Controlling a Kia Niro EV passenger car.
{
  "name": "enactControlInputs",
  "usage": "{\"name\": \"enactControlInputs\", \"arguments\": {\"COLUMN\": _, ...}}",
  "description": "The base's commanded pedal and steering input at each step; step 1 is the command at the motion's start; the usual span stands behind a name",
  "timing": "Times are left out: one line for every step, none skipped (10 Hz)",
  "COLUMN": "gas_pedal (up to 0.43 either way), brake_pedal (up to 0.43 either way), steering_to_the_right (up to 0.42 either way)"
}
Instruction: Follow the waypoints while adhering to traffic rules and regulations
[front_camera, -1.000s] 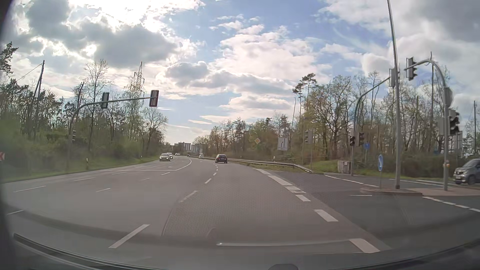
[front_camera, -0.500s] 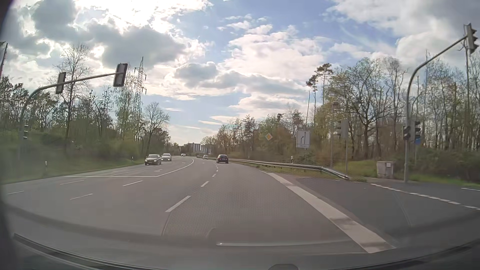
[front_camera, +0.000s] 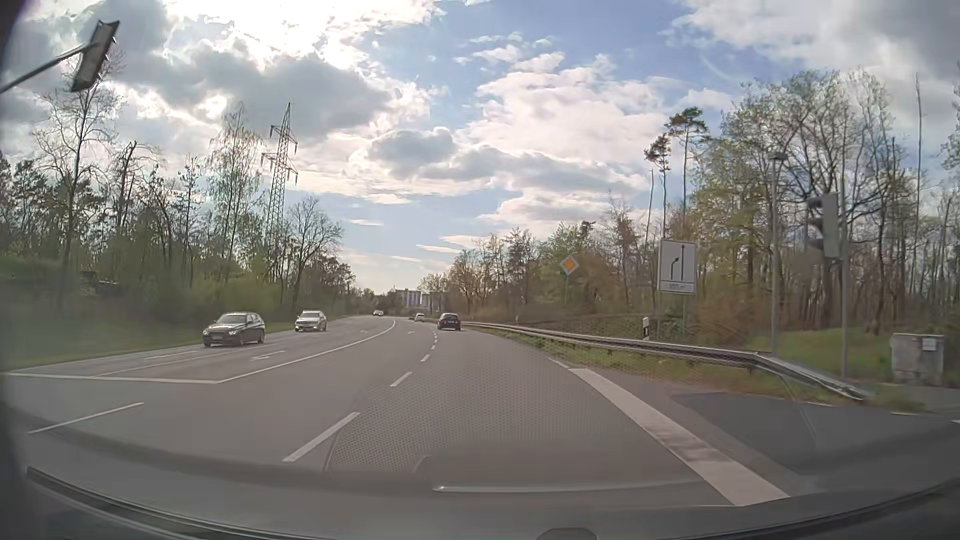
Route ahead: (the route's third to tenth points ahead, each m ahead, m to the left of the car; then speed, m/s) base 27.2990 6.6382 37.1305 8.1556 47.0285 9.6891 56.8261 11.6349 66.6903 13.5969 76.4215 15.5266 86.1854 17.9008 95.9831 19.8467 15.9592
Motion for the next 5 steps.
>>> {"name": "enactControlInputs", "arguments": {"gas_pedal": 0.087, "brake_pedal": 0.0, "steering_to_the_right": -0.023}}
{"name": "enactControlInputs", "arguments": {"gas_pedal": 0.087, "brake_pedal": 0.0, "steering_to_the_right": -0.023}}
{"name": "enactControlInputs", "arguments": {"gas_pedal": 0.087, "brake_pedal": 0.0, "steering_to_the_right": -0.023}}
{"name": "enactControlInputs", "arguments": {"gas_pedal": 0.087, "brake_pedal": 0.0, "steering_to_the_right": -0.023}}
{"name": "enactControlInputs", "arguments": {"gas_pedal": 0.087, "brake_pedal": 0.0, "steering_to_the_right": -0.023}}
